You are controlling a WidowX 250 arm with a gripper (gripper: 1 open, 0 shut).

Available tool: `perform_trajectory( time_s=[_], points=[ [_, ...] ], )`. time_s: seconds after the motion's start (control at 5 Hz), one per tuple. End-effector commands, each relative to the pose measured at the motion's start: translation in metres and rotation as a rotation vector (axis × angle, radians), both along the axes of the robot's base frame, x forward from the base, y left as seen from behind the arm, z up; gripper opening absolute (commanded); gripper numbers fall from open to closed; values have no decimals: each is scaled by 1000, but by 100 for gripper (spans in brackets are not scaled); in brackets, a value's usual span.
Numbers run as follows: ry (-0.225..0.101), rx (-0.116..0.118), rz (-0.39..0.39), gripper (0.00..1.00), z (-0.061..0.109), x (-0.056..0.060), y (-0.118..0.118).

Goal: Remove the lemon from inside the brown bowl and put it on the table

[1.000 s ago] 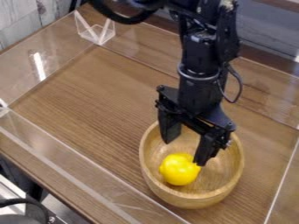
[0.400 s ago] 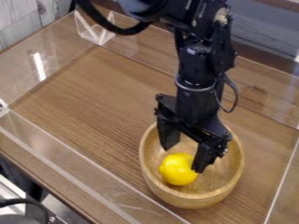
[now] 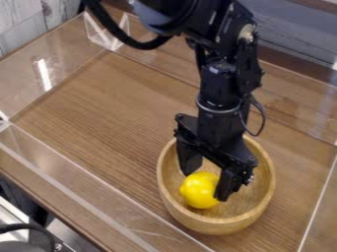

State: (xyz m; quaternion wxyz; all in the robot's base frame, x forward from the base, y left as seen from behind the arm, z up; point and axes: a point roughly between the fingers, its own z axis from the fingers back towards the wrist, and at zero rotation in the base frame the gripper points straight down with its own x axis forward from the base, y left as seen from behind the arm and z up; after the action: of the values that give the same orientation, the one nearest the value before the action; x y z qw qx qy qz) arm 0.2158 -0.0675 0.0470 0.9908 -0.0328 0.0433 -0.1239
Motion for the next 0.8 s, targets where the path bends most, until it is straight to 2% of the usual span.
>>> perform_trajectory(
  time_s=[0.0,0.6],
  points=[
    [-28,-10,-10,0,6,5,0],
    [-5,-6,-12,0,21,2,4]
  ],
)
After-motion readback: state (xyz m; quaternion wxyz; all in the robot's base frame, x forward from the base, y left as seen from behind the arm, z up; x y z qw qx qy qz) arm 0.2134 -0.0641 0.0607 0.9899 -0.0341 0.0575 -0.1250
